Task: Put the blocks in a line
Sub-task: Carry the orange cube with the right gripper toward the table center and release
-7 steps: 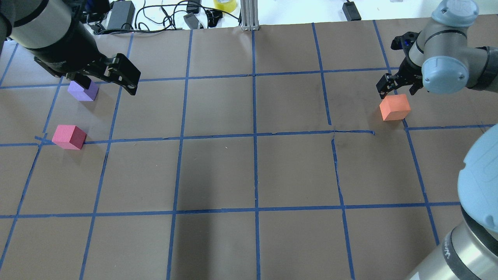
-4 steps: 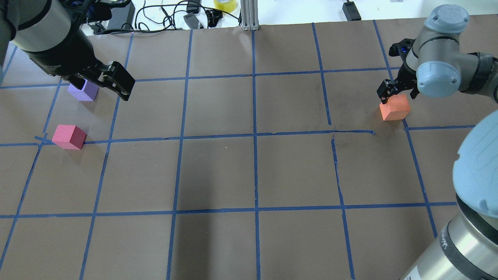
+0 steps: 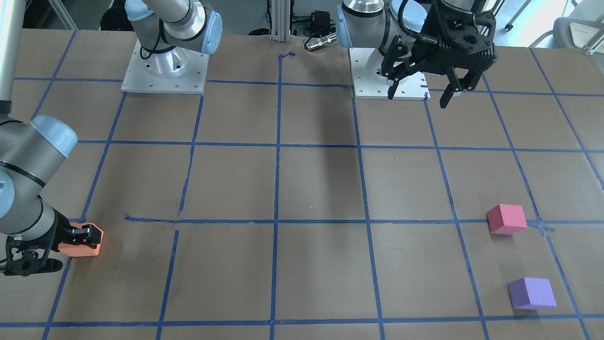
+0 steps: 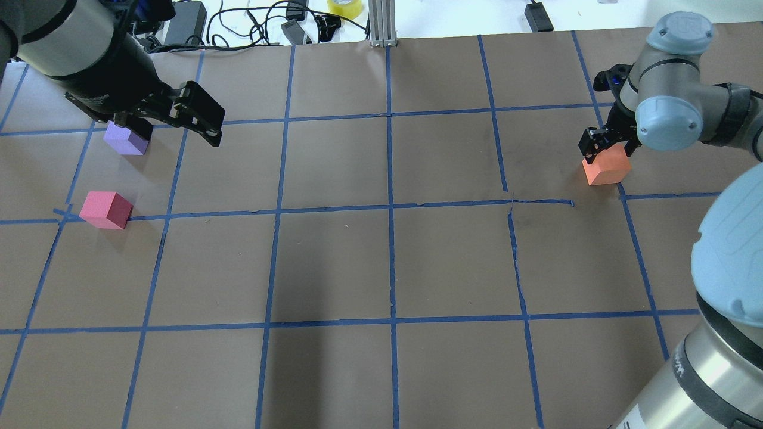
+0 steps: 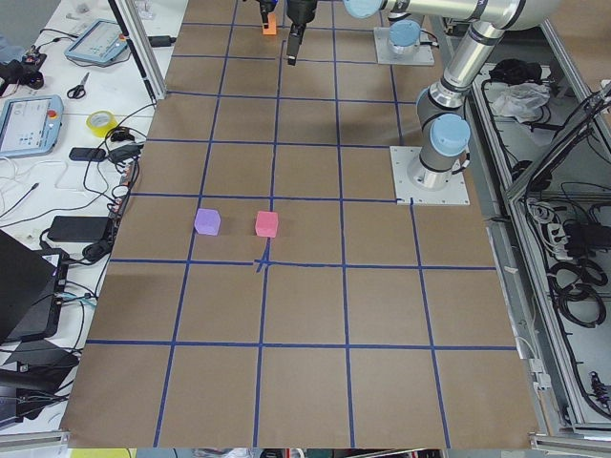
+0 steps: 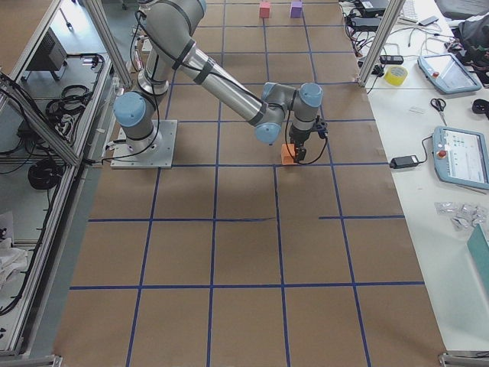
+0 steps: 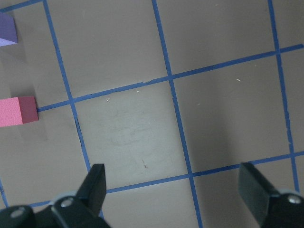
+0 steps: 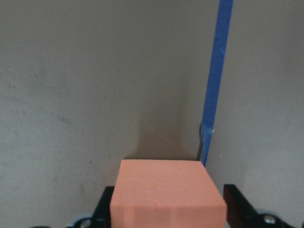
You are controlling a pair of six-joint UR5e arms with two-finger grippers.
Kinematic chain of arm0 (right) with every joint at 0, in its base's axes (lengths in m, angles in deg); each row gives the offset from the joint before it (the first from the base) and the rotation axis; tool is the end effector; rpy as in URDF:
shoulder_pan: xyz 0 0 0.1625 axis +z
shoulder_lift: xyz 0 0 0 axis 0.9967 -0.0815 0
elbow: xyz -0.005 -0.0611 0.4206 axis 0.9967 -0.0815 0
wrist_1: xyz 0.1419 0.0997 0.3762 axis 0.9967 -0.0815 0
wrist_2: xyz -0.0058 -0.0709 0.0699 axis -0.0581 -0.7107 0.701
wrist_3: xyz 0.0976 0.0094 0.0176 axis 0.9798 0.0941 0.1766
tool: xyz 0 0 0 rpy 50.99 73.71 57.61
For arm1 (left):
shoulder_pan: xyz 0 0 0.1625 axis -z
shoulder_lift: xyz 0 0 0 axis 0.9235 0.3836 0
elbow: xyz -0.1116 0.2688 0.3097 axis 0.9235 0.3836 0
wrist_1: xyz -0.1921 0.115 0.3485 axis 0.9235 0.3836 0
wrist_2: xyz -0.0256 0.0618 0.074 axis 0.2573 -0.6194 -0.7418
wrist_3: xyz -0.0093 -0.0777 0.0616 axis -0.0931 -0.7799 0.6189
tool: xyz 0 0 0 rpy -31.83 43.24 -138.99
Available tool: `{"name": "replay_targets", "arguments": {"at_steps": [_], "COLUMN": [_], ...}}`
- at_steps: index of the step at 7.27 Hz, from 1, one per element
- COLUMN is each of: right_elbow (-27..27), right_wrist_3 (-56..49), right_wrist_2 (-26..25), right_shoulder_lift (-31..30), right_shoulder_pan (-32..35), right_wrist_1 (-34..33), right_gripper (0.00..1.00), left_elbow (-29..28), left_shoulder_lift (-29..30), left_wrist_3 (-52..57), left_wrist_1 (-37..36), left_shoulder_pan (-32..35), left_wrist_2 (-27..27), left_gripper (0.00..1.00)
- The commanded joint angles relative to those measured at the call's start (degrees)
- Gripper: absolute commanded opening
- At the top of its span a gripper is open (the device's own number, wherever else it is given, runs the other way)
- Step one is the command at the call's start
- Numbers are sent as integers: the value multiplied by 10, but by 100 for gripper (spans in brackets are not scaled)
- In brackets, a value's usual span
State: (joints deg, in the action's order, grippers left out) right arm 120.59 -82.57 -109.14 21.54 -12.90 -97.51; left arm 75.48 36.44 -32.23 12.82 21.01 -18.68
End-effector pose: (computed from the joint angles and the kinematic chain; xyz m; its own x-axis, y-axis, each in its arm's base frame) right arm -0.0709 -0.6378 0.2029 -0.9900 -0.1193 0.0755 -0.1168 0.9925 0.0361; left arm -0.1279 -0.4555 0.5356 -0.9887 0.1421 0.0471 0.1345 0.9813 -0.1379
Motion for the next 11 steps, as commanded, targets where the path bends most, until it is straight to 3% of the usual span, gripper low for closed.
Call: {"name": "replay_targets", "arguments": {"at_steps": [1,2,4,6,11], "right_elbow": [-1,-6,-10,-21,-106], "right_wrist_3": [0,0,8,65,378], "right_wrist_2": [4,6,8,9,29], "right_shoulder_lift": [-1,-8,-41,-53,-11], "right_shoulder_pan": [0,2,13,71,284], "right_wrist_1": [9,28,38,37,51], "right_gripper": [25,1,0,0,2], "left_elbow": [7,7,7,7,7], "left_shoulder_lift": [4,10,8,5,3], "left_wrist_3": [-44,-61,-61,-59,-52], "left_wrist_1": [3,3,3,2,5], "left_shoulder_pan": [3,6,6,6,6], "left_wrist_2": [26,28,38,34,31], "left_gripper": [100,100,100,100,100]}}
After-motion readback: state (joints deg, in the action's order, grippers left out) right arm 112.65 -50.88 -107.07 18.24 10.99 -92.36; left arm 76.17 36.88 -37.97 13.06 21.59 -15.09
